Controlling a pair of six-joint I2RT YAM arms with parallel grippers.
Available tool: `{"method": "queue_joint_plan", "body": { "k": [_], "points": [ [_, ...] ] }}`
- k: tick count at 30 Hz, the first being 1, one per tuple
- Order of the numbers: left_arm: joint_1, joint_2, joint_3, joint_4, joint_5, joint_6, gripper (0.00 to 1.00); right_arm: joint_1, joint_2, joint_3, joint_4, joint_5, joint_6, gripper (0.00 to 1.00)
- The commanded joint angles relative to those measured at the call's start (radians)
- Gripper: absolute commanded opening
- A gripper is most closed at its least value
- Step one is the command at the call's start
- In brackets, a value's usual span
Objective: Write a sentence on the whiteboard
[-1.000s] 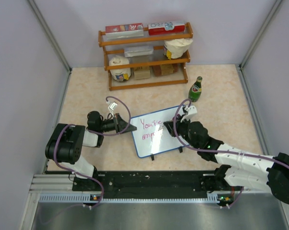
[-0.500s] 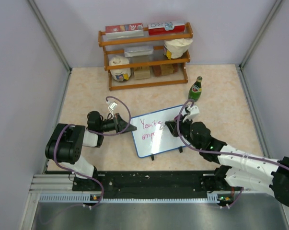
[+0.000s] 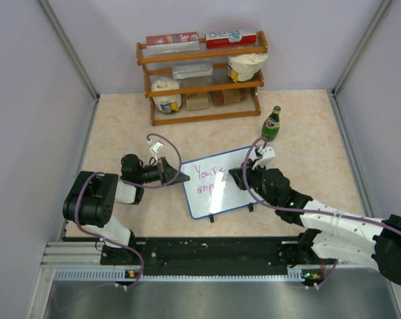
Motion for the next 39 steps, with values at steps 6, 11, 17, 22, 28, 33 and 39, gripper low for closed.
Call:
{"method": "queue_joint_plan", "body": {
  "k": [6, 11, 17, 22, 28, 33, 39],
  "points": [
    [0.016, 0.017, -0.003, 0.053, -0.053, 0.052, 0.00, -0.027, -0.033, -0.011, -0.013, 0.028, 0.003, 0.00],
    [0.016, 0.015, -0.005, 0.053, -0.054, 0.052, 0.00, -0.036, -0.067, -0.020, -0.039, 0.040, 0.001, 0.00],
    [0.016, 0.015, -0.003, 0.053, -0.054, 0.052, 0.00, -0.036, -0.081, -0.008, -0.034, 0.024, 0.000, 0.00],
    [0.016, 0.017, -0.003, 0.053, -0.053, 0.052, 0.00, -0.036, -0.087, 0.017, -0.019, 0.013, 0.001, 0.00],
    [0.016, 0.017, -0.003, 0.053, -0.054, 0.052, 0.00, -0.036, -0.072, 0.048, -0.004, 0.014, -0.003, 0.00],
    [0.016, 0.015, -0.003, 0.053, -0.054, 0.052, 0.00, -0.034, -0.059, 0.061, 0.009, 0.013, -0.006, 0.00],
    [0.016, 0.017, -0.005, 0.053, -0.051, 0.052, 0.00, -0.036, -0.026, 0.071, 0.015, 0.019, -0.009, 0.00]
  ]
}}
